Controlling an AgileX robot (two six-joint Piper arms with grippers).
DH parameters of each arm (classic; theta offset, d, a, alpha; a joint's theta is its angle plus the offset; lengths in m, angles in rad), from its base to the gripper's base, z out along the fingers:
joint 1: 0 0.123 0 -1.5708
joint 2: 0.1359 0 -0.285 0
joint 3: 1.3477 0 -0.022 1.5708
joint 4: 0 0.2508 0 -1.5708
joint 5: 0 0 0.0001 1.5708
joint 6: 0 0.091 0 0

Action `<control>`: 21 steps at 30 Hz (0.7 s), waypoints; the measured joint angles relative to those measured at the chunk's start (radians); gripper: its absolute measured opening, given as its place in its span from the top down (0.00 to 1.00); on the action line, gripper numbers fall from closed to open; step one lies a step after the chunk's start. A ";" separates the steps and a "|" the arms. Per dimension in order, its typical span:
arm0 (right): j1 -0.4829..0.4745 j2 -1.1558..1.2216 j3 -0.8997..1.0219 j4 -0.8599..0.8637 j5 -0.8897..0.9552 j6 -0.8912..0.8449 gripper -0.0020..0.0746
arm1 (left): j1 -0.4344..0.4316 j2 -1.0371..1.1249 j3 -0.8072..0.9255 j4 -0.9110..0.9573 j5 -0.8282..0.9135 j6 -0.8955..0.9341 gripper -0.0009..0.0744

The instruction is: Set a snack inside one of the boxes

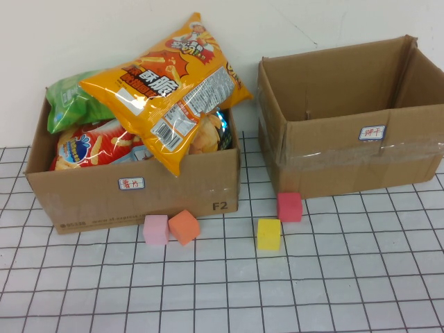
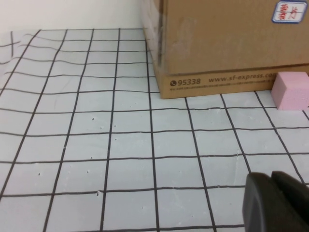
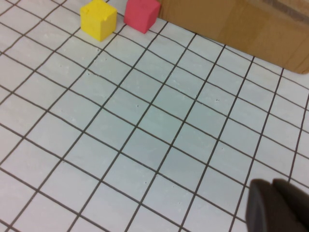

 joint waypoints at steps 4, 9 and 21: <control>0.000 0.000 0.000 0.000 0.000 0.000 0.97 | 0.000 0.000 0.000 -0.010 0.000 0.029 0.99; 0.000 0.000 0.000 0.000 0.000 0.000 0.97 | 0.000 0.000 0.000 -0.014 0.000 0.085 0.99; 0.000 0.000 0.000 0.000 0.002 0.000 0.97 | 0.000 0.000 0.000 -0.018 0.000 0.097 0.99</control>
